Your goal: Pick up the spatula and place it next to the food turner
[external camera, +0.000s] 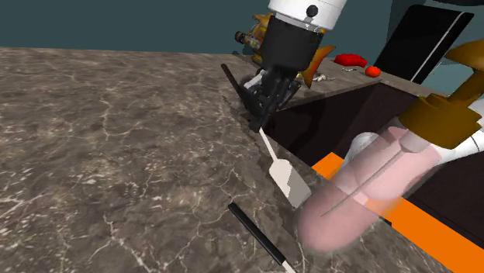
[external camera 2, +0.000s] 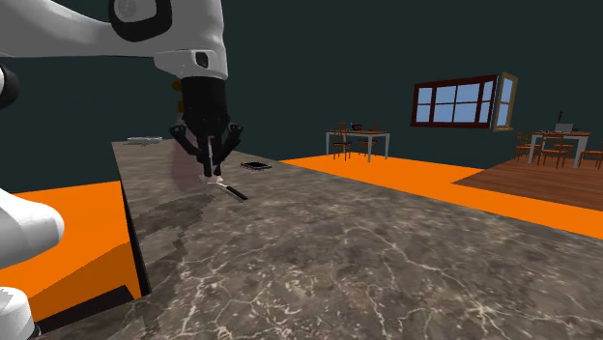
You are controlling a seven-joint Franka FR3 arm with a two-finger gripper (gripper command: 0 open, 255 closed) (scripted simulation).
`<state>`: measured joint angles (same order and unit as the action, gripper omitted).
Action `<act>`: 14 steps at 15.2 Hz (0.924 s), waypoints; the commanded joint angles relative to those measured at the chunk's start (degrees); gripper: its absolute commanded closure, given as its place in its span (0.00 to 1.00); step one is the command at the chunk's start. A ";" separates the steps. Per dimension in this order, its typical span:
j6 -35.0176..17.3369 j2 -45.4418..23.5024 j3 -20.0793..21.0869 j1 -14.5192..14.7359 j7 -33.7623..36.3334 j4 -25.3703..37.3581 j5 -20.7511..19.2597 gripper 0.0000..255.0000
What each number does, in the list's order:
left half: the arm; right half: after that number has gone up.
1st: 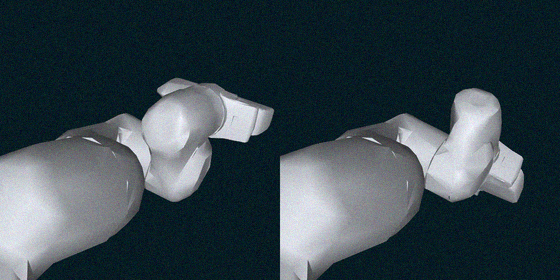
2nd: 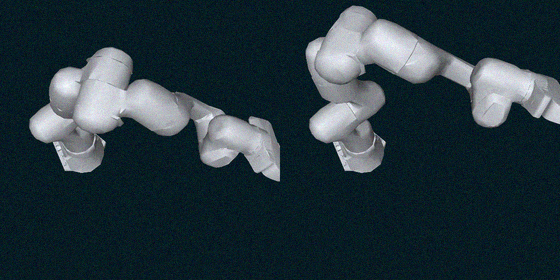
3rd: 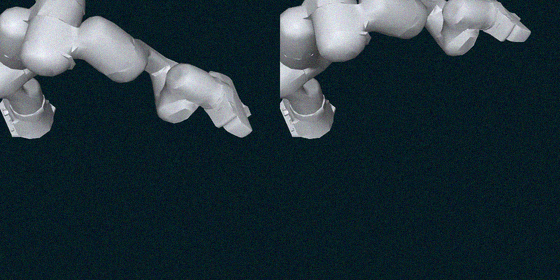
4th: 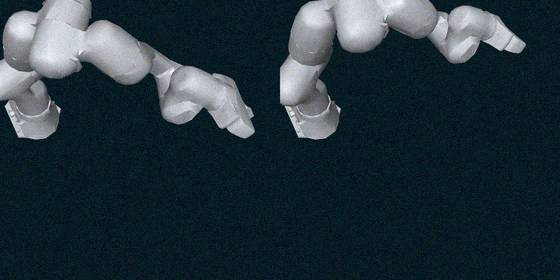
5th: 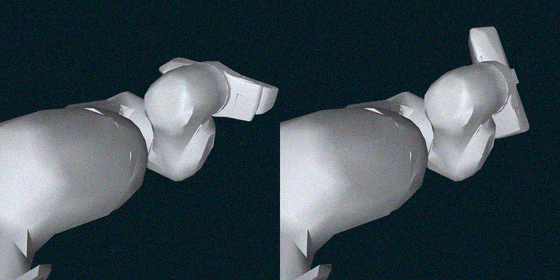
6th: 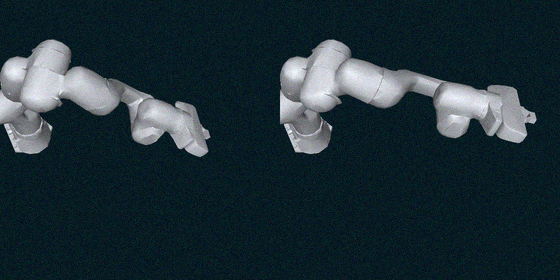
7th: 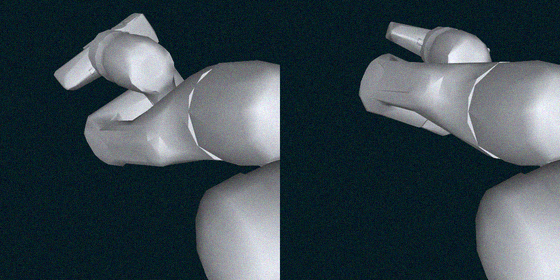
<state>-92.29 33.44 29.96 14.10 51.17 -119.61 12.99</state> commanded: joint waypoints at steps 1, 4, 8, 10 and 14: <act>1.51 3.75 -0.07 1.59 0.89 -2.08 1.57 1.00; 3.79 8.91 0.01 4.00 2.51 -4.68 3.67 1.00; 7.23 15.24 0.49 7.30 5.32 -7.20 6.39 1.00; 9.09 18.17 0.91 8.92 6.96 -8.05 7.78 1.00; 12.93 23.48 2.06 12.06 10.72 -8.95 10.66 1.00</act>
<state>-80.44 55.71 31.76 25.41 60.91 -128.51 22.92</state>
